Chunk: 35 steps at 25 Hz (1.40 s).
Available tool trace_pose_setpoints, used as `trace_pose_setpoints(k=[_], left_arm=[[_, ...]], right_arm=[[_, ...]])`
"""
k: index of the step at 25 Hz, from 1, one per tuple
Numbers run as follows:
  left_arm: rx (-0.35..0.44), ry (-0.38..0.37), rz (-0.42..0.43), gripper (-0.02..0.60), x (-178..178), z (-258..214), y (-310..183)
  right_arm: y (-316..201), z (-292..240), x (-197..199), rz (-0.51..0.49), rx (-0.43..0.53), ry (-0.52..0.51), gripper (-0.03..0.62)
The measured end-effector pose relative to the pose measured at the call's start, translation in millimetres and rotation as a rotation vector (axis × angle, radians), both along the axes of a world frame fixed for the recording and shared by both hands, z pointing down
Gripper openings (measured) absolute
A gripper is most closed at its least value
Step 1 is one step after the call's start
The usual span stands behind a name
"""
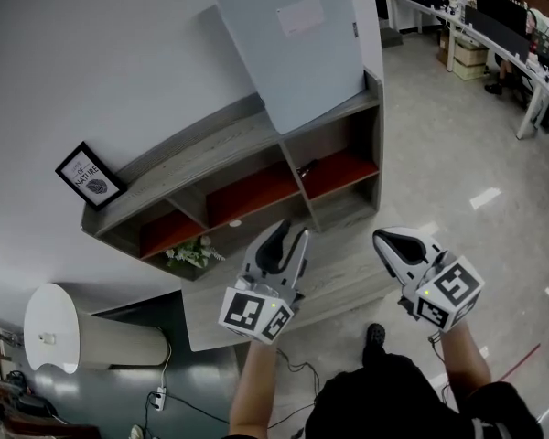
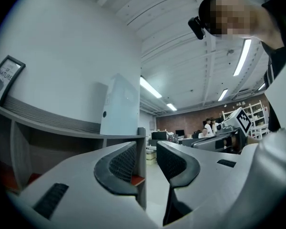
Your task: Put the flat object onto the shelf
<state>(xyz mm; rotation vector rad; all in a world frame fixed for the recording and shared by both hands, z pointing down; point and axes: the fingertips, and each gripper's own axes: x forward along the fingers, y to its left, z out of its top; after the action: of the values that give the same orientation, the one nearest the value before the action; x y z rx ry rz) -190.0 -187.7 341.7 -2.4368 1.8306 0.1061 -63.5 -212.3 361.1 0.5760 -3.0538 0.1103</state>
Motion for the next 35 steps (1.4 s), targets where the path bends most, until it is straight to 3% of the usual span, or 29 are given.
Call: trace_pose_setpoints(k=[15, 27, 35], left_arm=[[-0.074, 0.002, -0.001, 0.029, 6, 52, 117], [-0.096, -0.034, 0.079, 0.014, 35, 66, 200], [-0.092, 0.02, 0.101, 0.012, 44, 62, 237]], right_arm=[[111, 26, 4, 0.081, -0.035, 0.035, 0.012], [195, 39, 28, 0.139, -0.036, 0.026, 0.012], [222, 31, 33, 0.127, 0.011, 0.016, 0.012]])
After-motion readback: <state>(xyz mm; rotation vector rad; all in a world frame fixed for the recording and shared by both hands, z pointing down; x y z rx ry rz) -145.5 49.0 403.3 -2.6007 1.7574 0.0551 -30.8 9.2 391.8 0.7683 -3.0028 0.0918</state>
